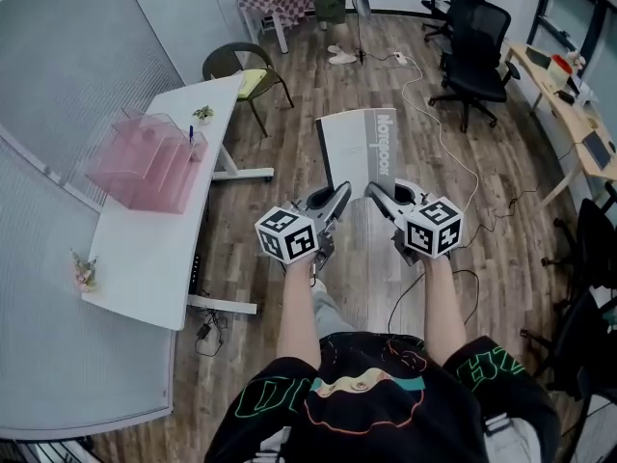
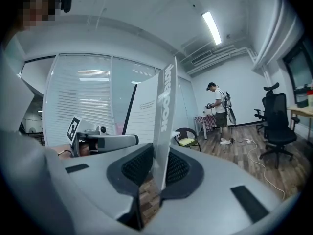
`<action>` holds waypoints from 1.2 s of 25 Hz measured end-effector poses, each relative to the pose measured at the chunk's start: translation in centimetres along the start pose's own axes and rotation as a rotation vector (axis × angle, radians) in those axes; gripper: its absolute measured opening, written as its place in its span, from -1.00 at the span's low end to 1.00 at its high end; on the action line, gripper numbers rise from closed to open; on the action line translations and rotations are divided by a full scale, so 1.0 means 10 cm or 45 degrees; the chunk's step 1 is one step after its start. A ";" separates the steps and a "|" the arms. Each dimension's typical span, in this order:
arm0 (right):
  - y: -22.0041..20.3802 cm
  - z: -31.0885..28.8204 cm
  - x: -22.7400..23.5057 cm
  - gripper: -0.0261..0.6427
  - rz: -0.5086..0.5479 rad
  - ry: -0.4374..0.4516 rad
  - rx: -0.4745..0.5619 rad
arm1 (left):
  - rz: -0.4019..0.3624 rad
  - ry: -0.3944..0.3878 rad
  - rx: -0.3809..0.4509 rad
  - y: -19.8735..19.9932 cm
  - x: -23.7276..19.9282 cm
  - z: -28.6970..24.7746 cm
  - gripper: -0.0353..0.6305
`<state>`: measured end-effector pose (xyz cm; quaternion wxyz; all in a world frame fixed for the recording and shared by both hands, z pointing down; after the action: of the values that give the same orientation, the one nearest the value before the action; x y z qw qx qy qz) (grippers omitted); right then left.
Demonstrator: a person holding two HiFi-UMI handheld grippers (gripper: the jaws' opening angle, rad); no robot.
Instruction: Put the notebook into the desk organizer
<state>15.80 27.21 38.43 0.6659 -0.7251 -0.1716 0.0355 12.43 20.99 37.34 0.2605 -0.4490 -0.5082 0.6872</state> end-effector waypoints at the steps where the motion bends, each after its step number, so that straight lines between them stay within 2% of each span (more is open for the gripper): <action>1: -0.01 -0.12 0.06 -0.82 -0.005 -0.004 -0.009 | 0.011 0.002 -0.003 0.01 -0.14 -0.03 -0.88; 7: 0.01 -0.95 0.44 -0.82 -0.040 -0.042 -0.045 | 0.059 0.016 -0.034 0.18 -1.02 -0.23 -0.88; 13: 0.21 -1.93 0.81 -0.82 -0.117 -0.059 -0.015 | 0.053 0.015 -0.076 0.57 -1.98 -0.42 -0.88; 19: 0.35 -2.81 0.99 -0.82 -0.111 -0.032 -0.017 | 0.044 0.058 -0.067 0.90 -2.81 -0.44 -0.88; 30: 0.32 -3.52 0.92 -0.82 -0.078 0.046 -0.103 | 0.110 0.153 0.010 1.02 -3.44 -0.18 -0.88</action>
<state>34.94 -3.84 40.77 0.6399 -0.7463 -0.1831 -0.0048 30.87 -9.73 39.74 0.2624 -0.5098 -0.4692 0.6716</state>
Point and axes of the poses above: the fingertips, and each gripper's own axes: z backward along the fingers, x to its right, y out of its top, the point moved 1 cm from there along z, backward along the fingers, and after that the axes turned 2 degrees about x, right-handed, at the moved point
